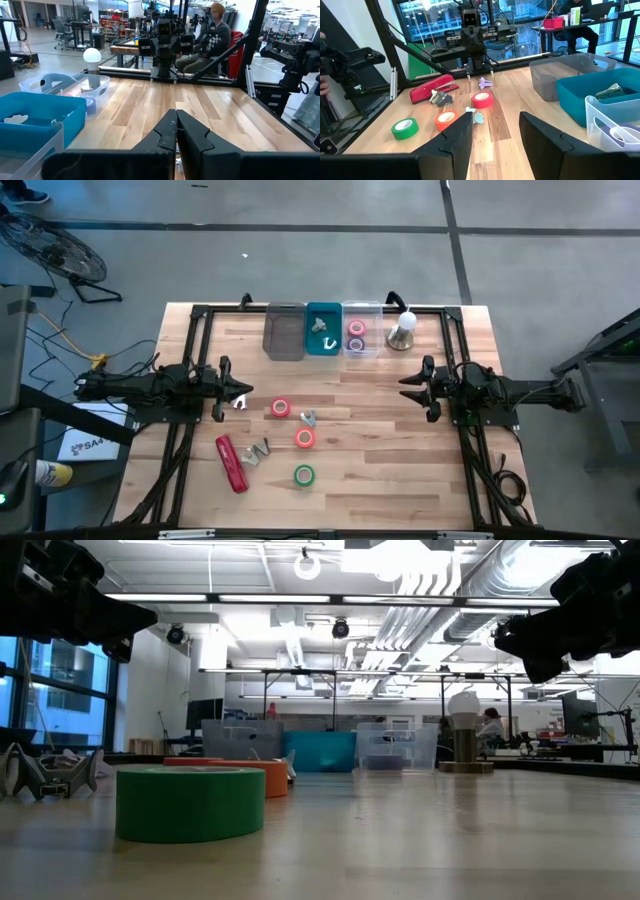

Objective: Pick and place Stapler, Stapler remover, tape
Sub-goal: Put the red stapler into the black bin

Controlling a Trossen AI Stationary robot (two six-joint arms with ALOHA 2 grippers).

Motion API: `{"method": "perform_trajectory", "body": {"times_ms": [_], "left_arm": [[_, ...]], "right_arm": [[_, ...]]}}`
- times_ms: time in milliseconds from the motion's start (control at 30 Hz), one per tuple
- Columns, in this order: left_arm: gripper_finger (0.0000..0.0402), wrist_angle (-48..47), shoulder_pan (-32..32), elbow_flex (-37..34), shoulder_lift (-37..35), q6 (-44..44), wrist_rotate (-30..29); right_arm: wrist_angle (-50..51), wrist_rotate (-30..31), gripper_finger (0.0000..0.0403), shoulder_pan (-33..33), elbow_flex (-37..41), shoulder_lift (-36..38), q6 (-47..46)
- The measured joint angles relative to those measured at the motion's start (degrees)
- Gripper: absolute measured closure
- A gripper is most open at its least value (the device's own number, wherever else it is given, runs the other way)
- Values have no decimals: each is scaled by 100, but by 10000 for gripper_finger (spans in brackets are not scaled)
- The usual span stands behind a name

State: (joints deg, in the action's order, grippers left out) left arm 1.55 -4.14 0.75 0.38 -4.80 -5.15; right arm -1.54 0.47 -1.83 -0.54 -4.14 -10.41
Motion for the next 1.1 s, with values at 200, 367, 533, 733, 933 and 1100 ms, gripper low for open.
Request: {"method": "perform_trajectory", "body": {"times_ms": [200,367,533,733,933,1100], "left_arm": [[396,-12,0,79,2,-137,-39],[396,-200,-2,549,159,-188,-285],[396,-895,0,1196,596,-461,-285],[396,-1580,0,2258,1333,-747,31],[396,-2528,2,3630,2544,-1839,201],[393,-3613,2,4542,3332,-2964,-459]], "right_arm": [[2,-2,249,0,0,0,0],[2,-2,249,0,2,0,0],[2,-2,249,-2,2,0,0],[3,-2,249,-2,2,0,0],[3,-2,249,-1,2,0,0],[3,-2,249,0,2,0,0]]}}
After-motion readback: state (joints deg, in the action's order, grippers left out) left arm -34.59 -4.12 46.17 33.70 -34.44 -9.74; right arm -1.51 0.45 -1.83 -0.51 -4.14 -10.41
